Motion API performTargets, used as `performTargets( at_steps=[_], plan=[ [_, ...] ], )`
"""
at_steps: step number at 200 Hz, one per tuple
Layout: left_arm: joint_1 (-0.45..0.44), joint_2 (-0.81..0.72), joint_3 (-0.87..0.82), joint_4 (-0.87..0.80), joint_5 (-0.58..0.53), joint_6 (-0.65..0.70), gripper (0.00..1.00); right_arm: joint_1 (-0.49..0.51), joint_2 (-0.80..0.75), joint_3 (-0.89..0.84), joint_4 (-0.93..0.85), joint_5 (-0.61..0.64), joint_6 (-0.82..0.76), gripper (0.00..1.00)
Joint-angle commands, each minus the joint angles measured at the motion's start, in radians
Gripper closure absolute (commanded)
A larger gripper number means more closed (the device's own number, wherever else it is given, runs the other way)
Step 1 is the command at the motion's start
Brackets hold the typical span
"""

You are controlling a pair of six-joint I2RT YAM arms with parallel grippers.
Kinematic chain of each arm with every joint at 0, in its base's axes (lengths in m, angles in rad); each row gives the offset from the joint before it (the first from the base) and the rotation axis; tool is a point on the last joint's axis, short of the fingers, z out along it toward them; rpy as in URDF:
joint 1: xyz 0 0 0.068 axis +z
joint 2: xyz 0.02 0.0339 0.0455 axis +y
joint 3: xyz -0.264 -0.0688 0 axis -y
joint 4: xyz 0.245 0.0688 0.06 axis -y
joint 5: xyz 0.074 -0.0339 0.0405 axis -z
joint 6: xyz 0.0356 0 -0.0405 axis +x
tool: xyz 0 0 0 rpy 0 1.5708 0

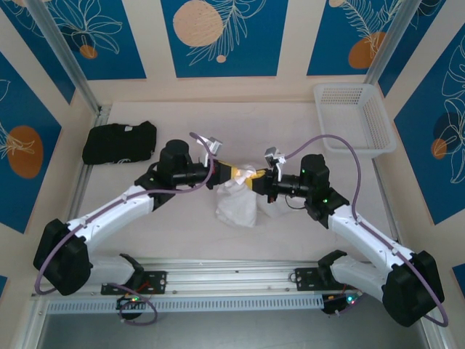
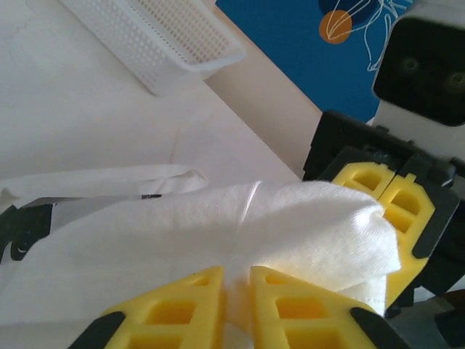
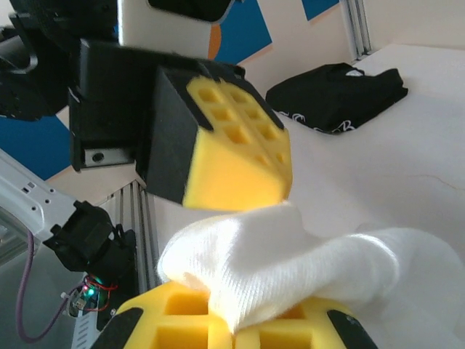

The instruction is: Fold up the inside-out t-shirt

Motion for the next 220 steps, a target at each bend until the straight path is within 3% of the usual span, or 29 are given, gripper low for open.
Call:
performTargets(
  at_steps=[1, 48, 86, 123, 161, 195, 220],
  plan=[
    [-0.004, -0.061, 0.028, 0.052, -0.035, 0.046, 1.0, 0.001, -0.022, -0.029, -0.018, 0.005, -0.035, 1.0],
    [-0.004, -0.1, 0.04, 0.092, -0.03, 0.07, 1.0, 0.016, -0.024, -0.034, -0.008, 0.024, -0.033, 0.97],
    [-0.027, -0.095, 0.084, 0.093, -0.02, 0.113, 1.0, 0.09, 0.007, 0.074, -0.247, 0.262, -0.113, 0.68],
    [-0.073, -0.086, 0.159, -0.053, -0.05, 0.261, 1.0, 0.106, -0.102, 0.126, -0.334, 0.331, -0.219, 0.48],
    [-0.084, -0.092, 0.172, -0.088, -0.041, 0.324, 1.0, 0.063, -0.171, 0.147, -0.319, 0.262, -0.254, 0.45],
    [-0.098, -0.078, 0.191, -0.122, -0.036, 0.34, 1.0, 0.062, -0.106, 0.186, -0.257, 0.125, -0.229, 0.44],
    [-0.1, -0.081, 0.189, -0.124, -0.038, 0.341, 1.0, 0.064, -0.039, 0.203, -0.211, 0.11, -0.211, 0.44]
  ],
)
